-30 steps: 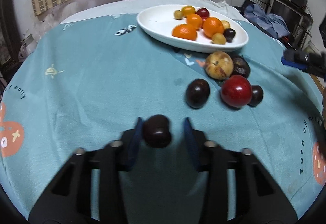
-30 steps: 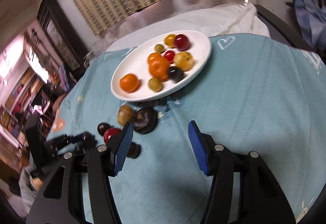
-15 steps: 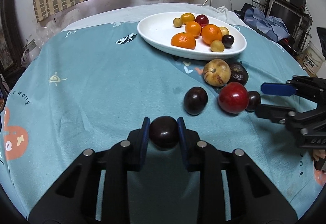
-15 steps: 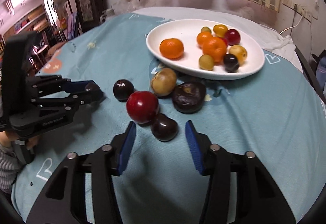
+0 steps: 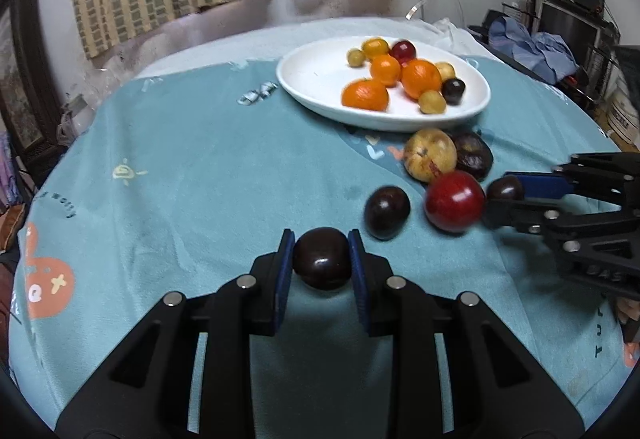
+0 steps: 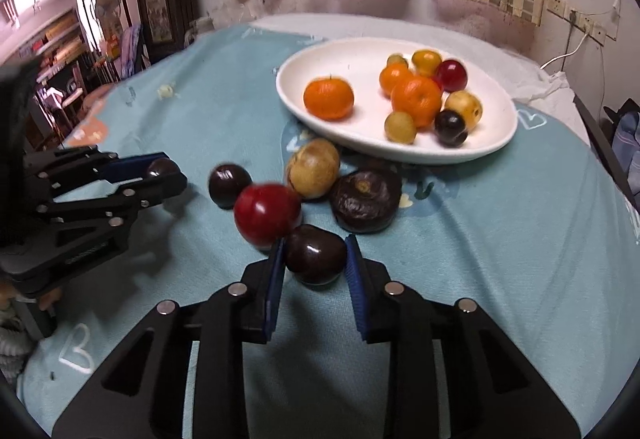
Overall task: Organize fruits
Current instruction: 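Carry both dark plums onto the white plate and open both grippers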
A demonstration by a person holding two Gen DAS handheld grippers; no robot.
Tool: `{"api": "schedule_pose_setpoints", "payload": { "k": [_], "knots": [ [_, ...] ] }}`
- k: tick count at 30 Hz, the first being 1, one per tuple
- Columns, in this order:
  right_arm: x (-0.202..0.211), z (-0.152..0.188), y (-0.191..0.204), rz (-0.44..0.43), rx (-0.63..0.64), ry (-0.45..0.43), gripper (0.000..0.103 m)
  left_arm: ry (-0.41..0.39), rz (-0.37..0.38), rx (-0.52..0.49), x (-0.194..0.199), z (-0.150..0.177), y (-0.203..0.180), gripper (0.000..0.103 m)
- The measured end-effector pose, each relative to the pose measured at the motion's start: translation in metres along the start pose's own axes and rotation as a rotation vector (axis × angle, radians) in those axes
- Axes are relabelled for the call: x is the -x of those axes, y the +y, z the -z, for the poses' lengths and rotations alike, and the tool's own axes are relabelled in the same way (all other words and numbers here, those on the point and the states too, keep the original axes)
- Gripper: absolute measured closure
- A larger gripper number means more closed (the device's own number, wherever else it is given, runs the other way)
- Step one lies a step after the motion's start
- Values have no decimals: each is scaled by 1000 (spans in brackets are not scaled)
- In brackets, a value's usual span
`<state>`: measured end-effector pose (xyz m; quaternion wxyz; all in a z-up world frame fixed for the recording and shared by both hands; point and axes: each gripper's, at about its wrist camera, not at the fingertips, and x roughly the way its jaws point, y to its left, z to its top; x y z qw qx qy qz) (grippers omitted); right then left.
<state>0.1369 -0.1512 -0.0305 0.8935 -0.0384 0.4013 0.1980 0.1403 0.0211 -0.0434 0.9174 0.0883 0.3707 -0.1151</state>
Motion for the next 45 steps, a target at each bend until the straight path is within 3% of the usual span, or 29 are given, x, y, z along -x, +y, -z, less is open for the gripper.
{"api": "schedule_pose_setpoints", "payload": {
  "k": [11, 19, 24, 29, 41, 43, 44, 45],
  "knots": [
    [55, -12, -18, -13, -88, -177, 73, -93, -59, -15, 15, -35, -12, 76],
    [74, -62, -60, 46, -141, -231, 73, -146, -42, -31, 6, -90, -30, 76],
    [57, -87, -79, 38, -202, -256, 73, -141, -19, -15, -18, -118, -38, 76],
    [25, -93, -87, 44, -222, -227, 73, -116, -4, 6, -51, -133, -42, 76],
    [-23, -93, -102, 51, -242, -144, 72, -61, 0, 20, -95, -132, -39, 74],
    [-25, -93, -102, 42, -250, -127, 68, -65, -7, 17, -95, -131, -38, 63],
    [-24, -92, -102, 40, -257, -132, 63, -75, -15, 15, -93, -131, -39, 47],
    [-21, -92, -102, 42, -263, -141, 58, -96, -34, 13, -90, -130, -40, 39]
  ]
}}
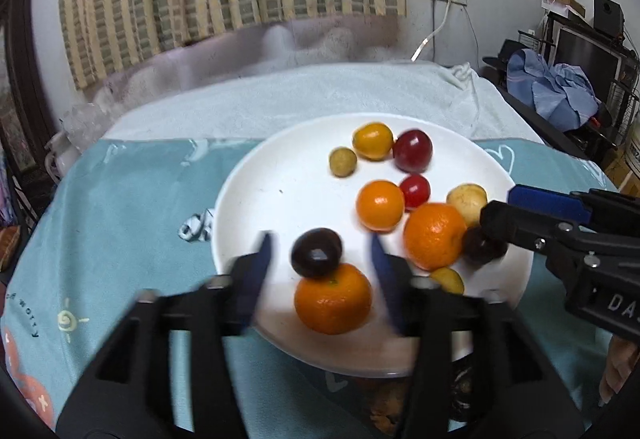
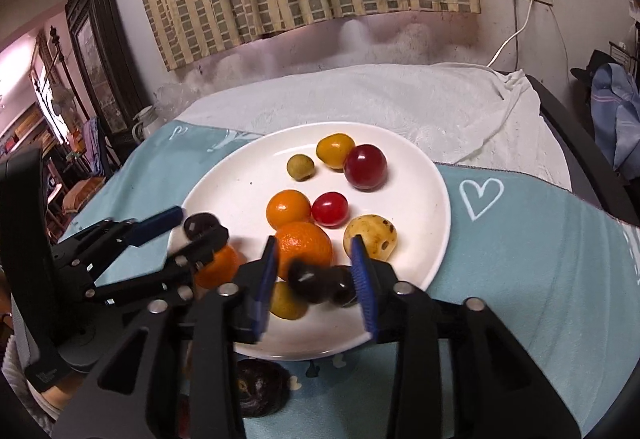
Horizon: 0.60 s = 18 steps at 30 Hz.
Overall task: Organize fruits
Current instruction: 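Carry both dark plums onto the white plate and open both grippers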
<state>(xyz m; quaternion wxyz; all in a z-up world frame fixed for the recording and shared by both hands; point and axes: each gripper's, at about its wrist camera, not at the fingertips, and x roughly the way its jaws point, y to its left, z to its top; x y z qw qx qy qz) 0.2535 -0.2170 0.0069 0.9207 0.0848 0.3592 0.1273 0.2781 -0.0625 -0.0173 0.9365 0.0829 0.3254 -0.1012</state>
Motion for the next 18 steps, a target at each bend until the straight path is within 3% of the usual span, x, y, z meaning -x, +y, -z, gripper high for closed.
{"api": "schedule_pose_setpoints", "payload": {
  "k": [1, 2, 11, 18],
  "knots": [
    [3, 0, 0, 7, -2, -12, 45, -11, -10, -6, 2, 0, -1, 38],
    [6, 0, 0, 16, -3, -28, 43, -14, -11, -15, 4, 0, -2, 38],
    [25, -2, 9, -1, 12, -59, 43, -35, -27, -27, 17, 2, 2, 30],
    [71, 12, 17, -27, -12, -94, 43, -63, -58, 42, 58, 22, 35, 12]
  ]
}}
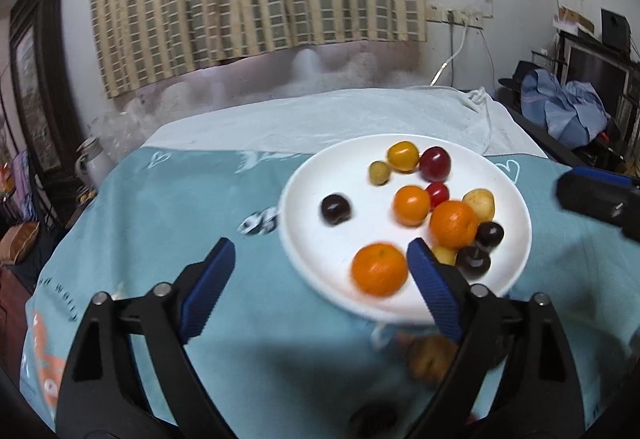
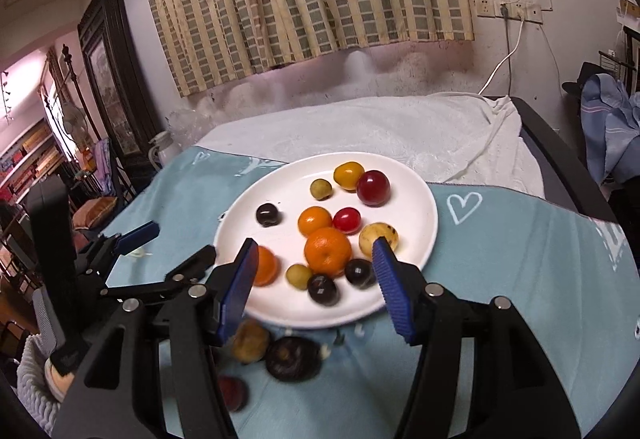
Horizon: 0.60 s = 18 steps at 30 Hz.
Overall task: Organize fruits
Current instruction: 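Carry both dark plums onto the white plate and open both grippers, then grasp a dark plum with the left gripper while the right gripper grasps the red apple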
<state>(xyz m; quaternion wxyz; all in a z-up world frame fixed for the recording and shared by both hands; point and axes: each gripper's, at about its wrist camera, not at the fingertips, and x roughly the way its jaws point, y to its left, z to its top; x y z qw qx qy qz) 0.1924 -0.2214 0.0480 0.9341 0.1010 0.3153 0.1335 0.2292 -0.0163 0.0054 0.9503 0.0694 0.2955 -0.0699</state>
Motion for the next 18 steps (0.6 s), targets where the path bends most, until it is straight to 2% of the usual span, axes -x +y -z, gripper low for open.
{"api": "schedule_pose_setpoints", "payload": {
  "k": [4, 8, 10, 14, 18],
  "knots": [
    [24, 27, -5, -23, -35, -10, 43, 41, 18, 25, 19, 31, 20, 10],
    [27, 55, -15, -20, -68, 49, 43, 104, 36, -23, 32, 66, 20, 9],
    [25, 61, -17, -12, -80, 78, 43, 103, 54, -45, 37, 74, 16, 9],
    [25, 60, -21, -20, -108, 77, 43, 93, 91, -91, 39, 78, 5, 9],
    [25, 61, -22, -24, -111, 82, 43, 143, 92, -120, 28, 83, -3, 9]
  ]
}}
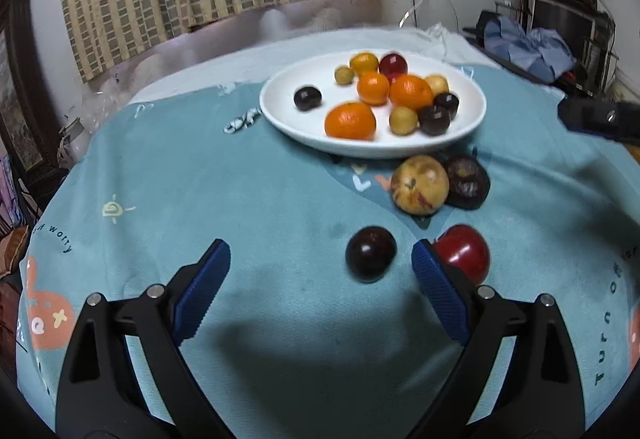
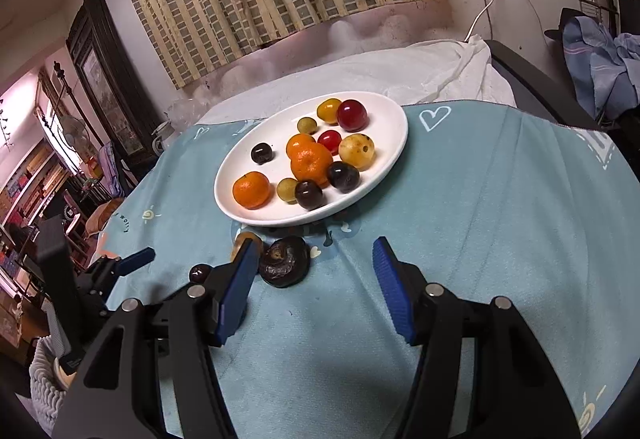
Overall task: Organize fruits
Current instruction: 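Grasp a dark plum with the left gripper while the right gripper grasps the red apple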
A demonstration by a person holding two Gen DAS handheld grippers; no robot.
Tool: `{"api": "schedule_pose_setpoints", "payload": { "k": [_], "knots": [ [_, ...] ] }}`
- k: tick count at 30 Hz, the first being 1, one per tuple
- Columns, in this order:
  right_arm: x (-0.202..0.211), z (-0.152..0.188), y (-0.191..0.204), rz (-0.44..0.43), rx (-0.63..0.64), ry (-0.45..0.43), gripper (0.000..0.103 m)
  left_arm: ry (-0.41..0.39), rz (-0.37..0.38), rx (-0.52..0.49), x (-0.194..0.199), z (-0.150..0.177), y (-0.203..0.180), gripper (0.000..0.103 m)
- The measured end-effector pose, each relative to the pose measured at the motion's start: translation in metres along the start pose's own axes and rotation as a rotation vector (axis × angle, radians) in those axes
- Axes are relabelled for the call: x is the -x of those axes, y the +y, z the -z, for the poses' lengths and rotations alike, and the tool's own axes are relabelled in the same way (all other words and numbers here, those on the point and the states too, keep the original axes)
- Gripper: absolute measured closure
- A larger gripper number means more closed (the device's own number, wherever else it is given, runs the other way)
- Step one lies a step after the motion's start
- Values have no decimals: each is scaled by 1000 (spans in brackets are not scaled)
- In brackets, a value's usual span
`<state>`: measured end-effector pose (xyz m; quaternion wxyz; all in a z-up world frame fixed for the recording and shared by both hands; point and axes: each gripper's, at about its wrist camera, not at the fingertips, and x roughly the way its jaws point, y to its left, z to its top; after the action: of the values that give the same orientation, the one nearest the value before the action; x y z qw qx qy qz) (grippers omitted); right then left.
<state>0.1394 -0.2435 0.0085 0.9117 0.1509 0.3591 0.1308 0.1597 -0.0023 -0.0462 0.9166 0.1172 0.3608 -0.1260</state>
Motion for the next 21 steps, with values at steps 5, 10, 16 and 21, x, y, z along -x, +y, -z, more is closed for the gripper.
{"api": "schedule_pose_setpoints", "payload": {
  "k": [5, 10, 16, 21],
  "knots": [
    [-4, 3, -1, -3, -4, 21, 43, 90, -6, 43, -19, -2, 8, 8],
    [-4, 4, 0, -2, -10, 21, 43, 40, -52, 122, -7, -2, 32, 7],
    [-5, 3, -2, -8, -17, 22, 43, 23, -27, 51, -8, -2, 17, 8],
    [-8, 5, 3, -8, 8, 39, 43, 39, 7, 28, -14, -7, 10, 21]
  ]
}}
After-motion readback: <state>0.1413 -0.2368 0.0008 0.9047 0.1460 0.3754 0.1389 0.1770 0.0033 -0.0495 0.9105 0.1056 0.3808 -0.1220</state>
